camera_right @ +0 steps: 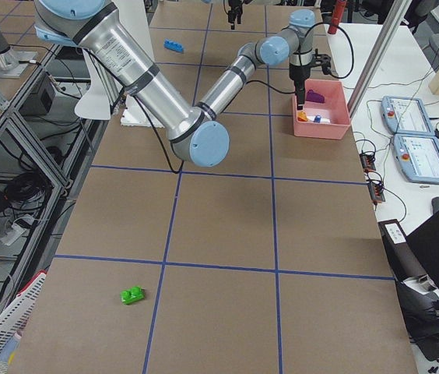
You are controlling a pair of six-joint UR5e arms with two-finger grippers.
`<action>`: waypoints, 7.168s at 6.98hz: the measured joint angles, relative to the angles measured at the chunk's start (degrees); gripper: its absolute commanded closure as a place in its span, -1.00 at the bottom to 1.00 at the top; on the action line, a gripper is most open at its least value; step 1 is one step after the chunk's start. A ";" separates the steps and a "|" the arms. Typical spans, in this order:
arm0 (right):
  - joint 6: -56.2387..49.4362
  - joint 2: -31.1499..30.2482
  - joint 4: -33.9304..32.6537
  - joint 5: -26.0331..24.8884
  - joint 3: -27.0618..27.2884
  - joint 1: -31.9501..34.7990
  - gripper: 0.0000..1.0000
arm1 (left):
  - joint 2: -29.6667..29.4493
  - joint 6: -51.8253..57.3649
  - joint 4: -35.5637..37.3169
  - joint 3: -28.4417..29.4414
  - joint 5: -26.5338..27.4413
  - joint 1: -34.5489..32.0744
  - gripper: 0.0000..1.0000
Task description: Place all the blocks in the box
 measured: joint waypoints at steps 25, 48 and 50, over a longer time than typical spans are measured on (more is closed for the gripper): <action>-14.78 -61.51 35.80 11.96 22.42 7.11 -0.99 | 9.52 -36.67 -4.22 -12.97 21.30 45.74 1.00; -34.69 -68.61 35.57 15.46 18.41 17.52 -0.99 | -92.86 -42.36 10.23 81.14 10.28 2.02 -1.00; -42.76 -72.32 35.34 15.55 15.85 21.86 -0.99 | -93.88 -42.72 9.39 81.72 10.36 2.81 -1.00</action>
